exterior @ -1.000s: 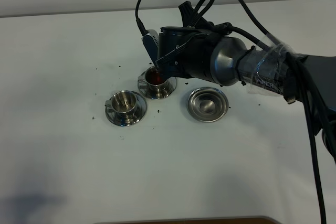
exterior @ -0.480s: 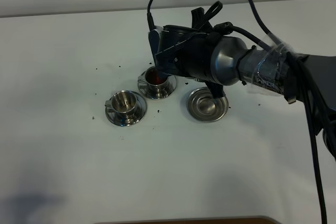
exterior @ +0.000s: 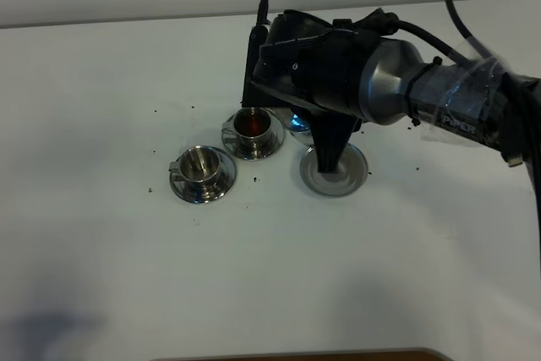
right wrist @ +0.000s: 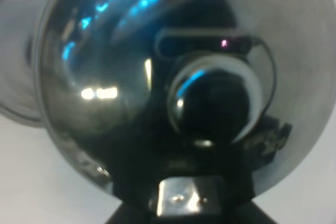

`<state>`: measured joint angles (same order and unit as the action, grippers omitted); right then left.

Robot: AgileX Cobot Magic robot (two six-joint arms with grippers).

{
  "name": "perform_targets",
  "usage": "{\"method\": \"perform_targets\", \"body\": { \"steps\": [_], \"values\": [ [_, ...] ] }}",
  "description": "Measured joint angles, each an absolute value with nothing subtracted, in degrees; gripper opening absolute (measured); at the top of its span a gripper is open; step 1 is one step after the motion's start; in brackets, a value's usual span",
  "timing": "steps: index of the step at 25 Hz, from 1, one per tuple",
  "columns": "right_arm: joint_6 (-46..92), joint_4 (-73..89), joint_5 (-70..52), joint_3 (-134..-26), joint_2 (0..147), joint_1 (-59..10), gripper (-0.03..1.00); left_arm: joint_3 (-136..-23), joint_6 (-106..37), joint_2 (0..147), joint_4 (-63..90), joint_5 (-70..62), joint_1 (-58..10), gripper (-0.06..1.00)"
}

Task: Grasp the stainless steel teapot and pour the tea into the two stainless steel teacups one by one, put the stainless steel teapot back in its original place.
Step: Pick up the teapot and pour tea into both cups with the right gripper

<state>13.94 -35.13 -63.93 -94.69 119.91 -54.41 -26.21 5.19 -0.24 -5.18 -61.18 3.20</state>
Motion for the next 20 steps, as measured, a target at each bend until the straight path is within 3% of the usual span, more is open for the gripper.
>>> {"method": "perform_targets", "body": {
  "steps": [14,20],
  "values": [
    [7.4,-20.8,-64.0,-94.4,118.4,-52.3,0.19,-26.2,5.2,-0.2,-5.2,-61.2,3.2,0.43],
    [6.6,-17.2,-58.0,-89.5,115.9,-50.9,0.19,-26.2,5.1,-0.2,-5.2,-61.2,3.2,0.43]
  ]
}}
